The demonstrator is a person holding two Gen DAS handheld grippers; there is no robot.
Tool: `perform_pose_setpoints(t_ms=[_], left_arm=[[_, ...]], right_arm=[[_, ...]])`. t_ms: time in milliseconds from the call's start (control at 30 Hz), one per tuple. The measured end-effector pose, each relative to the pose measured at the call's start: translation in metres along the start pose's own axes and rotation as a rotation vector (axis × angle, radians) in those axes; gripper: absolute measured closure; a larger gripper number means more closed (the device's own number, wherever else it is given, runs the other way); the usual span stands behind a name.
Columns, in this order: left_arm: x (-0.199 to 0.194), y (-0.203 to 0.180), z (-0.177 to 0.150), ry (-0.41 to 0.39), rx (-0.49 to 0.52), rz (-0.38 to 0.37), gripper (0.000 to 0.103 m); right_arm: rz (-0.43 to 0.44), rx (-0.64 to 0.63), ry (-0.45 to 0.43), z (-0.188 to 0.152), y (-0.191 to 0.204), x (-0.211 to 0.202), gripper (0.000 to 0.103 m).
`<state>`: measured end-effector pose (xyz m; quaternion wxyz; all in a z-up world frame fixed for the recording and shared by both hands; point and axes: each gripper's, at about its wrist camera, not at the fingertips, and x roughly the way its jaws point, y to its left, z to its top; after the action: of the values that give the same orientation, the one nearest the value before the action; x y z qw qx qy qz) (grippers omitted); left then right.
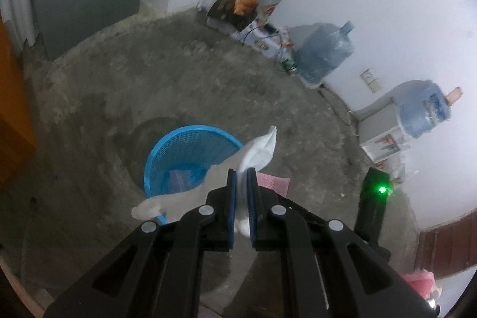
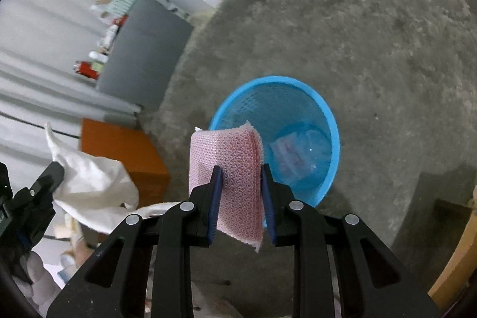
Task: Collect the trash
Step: 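Open the left gripper over the basket while the right gripper releases the pink cloth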
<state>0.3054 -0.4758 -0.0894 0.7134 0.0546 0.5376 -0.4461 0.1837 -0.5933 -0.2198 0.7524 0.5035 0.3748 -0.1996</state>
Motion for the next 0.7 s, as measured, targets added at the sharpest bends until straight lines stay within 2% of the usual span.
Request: perform_pose_setpoints(t_ms=[133,200,233,267,333,367,500,700], left_arm=[[0.043,0.005,0.006,0.042,-0.027,0.006,0.096],[0.058,0.007,0.007,0.066,-0.04,0.016,0.085],[0.065,0.009,0.007,0.074,-0.053,0.036,0.069],[0.066,0.009,0.008,0.067,-0.063,0.045,0.063],[0.066,0.01,0.007,0.051,-0.066,0.044,0.059],[0.065,0.009,0.007,0.045,-0.063,0.045,0.054],[0.047,0.006,0.003,0.014,-0.048,0.036,0.05],[-0.004,-0.005,-0.004,-0.06,-0.025,-0.009,0.046]], right_arm=[[-0.038,0.012,0.015,0.009,-0.004,0.022,0.077],[-0.042,0.003,0.025,0.013,-0.003,0.038,0.07],[-0.058,-0.003,0.038,0.014,-0.002,0.047,0.067],[-0.075,-0.004,0.052,0.015,-0.003,0.054,0.064],[-0.091,-0.009,0.069,0.015,-0.005,0.063,0.063],[-0.1,-0.014,0.074,0.014,-0.007,0.066,0.063],[-0.1,-0.019,0.068,0.006,-0.014,0.058,0.061],[-0.073,-0.055,-0.01,-0.018,-0.016,0.01,0.055]])
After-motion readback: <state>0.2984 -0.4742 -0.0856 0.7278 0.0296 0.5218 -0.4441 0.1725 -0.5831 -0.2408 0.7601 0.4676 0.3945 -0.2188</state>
